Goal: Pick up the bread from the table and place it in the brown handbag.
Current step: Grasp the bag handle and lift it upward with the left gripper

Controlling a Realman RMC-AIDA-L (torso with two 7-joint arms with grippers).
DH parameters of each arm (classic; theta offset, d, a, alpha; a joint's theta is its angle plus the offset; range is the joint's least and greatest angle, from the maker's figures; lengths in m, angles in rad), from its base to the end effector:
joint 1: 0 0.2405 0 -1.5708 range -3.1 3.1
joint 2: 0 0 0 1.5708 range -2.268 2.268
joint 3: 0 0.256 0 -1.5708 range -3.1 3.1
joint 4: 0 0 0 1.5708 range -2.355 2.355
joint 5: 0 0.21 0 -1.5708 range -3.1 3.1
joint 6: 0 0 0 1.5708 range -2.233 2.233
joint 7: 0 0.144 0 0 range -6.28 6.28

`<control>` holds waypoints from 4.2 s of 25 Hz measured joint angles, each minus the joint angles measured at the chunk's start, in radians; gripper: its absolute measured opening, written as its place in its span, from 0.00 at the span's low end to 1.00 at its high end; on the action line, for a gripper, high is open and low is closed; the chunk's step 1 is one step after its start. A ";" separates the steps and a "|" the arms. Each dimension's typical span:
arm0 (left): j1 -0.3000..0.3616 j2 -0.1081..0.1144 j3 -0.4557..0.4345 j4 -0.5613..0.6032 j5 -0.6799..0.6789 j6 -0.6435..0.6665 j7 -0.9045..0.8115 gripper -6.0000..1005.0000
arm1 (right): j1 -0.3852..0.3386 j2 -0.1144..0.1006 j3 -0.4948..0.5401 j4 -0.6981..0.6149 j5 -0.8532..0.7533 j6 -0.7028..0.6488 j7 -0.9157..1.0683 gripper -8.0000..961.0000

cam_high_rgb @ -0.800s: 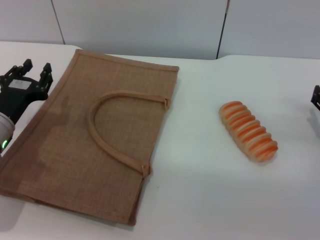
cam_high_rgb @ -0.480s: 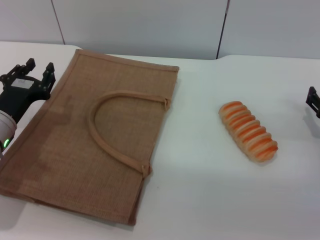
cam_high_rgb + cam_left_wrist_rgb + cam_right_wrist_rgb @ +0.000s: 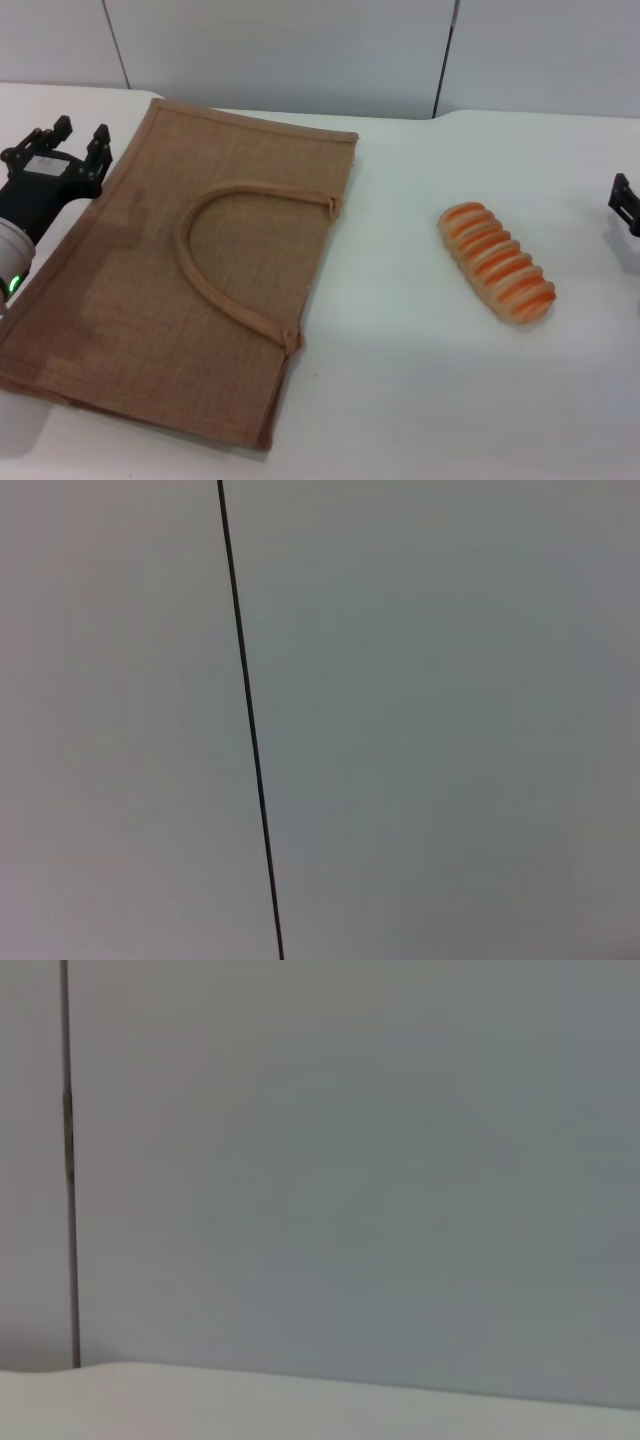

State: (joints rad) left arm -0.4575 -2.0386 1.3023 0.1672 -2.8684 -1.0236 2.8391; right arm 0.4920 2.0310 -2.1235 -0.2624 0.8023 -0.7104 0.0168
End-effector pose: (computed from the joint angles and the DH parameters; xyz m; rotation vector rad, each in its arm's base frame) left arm -0.3451 0.3561 0.0176 -1.6859 -0.5161 -0.5871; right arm 0.3494 0.3683 -0.0197 -1.6540 0.7159 0.3797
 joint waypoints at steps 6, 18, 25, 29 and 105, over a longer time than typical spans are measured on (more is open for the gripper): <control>-0.017 0.005 0.020 0.003 0.045 0.010 -0.074 0.47 | 0.010 -0.001 0.004 0.000 0.000 0.033 0.000 0.90; -0.043 0.039 0.029 0.078 0.448 0.037 -0.464 0.47 | 0.012 -0.002 0.008 0.005 0.000 0.039 0.000 0.90; -0.037 0.070 0.018 0.104 0.521 0.038 -0.656 0.47 | 0.011 -0.002 0.008 0.008 0.000 0.040 0.000 0.90; -0.039 0.091 0.018 0.115 0.591 0.048 -0.761 0.47 | 0.011 -0.002 0.008 0.007 0.000 0.040 0.000 0.90; -0.165 0.106 -0.115 0.416 1.714 0.161 -1.671 0.42 | 0.039 -0.002 0.008 0.000 0.000 0.066 0.000 0.90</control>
State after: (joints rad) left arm -0.6229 -1.9324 1.1873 0.5834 -1.1546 -0.8627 1.1677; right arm 0.5308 2.0295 -2.1154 -0.2623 0.8022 -0.6443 0.0168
